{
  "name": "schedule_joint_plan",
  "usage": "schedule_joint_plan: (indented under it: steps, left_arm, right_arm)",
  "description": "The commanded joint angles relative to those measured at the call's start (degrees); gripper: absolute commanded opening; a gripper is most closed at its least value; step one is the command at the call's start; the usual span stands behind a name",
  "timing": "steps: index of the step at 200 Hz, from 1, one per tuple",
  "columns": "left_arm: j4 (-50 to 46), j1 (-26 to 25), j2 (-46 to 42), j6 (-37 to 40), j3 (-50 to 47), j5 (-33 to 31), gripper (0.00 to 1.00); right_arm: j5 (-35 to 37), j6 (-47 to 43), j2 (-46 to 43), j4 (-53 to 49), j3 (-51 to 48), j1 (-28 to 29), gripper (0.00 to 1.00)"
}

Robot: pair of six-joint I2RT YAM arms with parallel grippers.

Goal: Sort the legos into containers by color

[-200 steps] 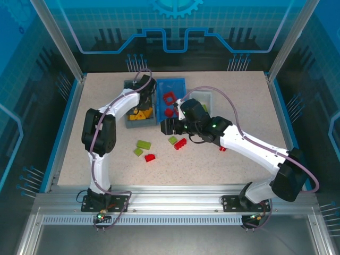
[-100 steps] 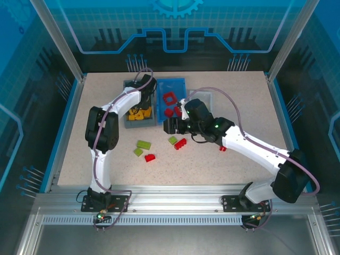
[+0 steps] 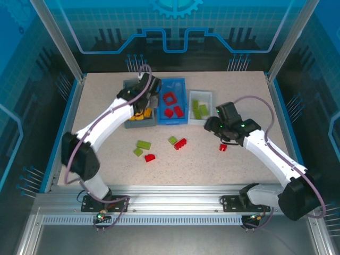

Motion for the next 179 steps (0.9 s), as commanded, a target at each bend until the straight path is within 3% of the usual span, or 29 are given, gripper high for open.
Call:
schedule_joint_plan:
  steps: [1,58,92,152,179]
  left_arm:
    - [10.34,-7.46,-6.05,3.45,-7.99,13.18,0.62]
    - [21.68,-23.32,-15.53,-8.97,-24.21,17.40,0.63]
    - [26.36,-29.75,-20.08,-15.47,-30.91,13.76,0.64]
    - [26.08,-32.00,-25.02,-17.82,-34.85,9.84,0.64]
    - [25.22,-31.98,-25.43,-17.04,-33.94,9.16,0.64]
  right_arm:
    - [-2.98,5.22,-0.20,-4.29,-3.36,-5.46,0.66]
    - [-3.86,-12.43,11.91,-8.52,0.62,-9.53,0.74]
    - [-2.80,-18.57,15.44,-7.44,-1.54,-9.51,0.73]
    - [-3.52,-20.72,21.37,-4.73,-1.66,-9.49,0.64]
    - [-2.67,-20.17,22.07,-3.90,-2.39,-9.53,0.52]
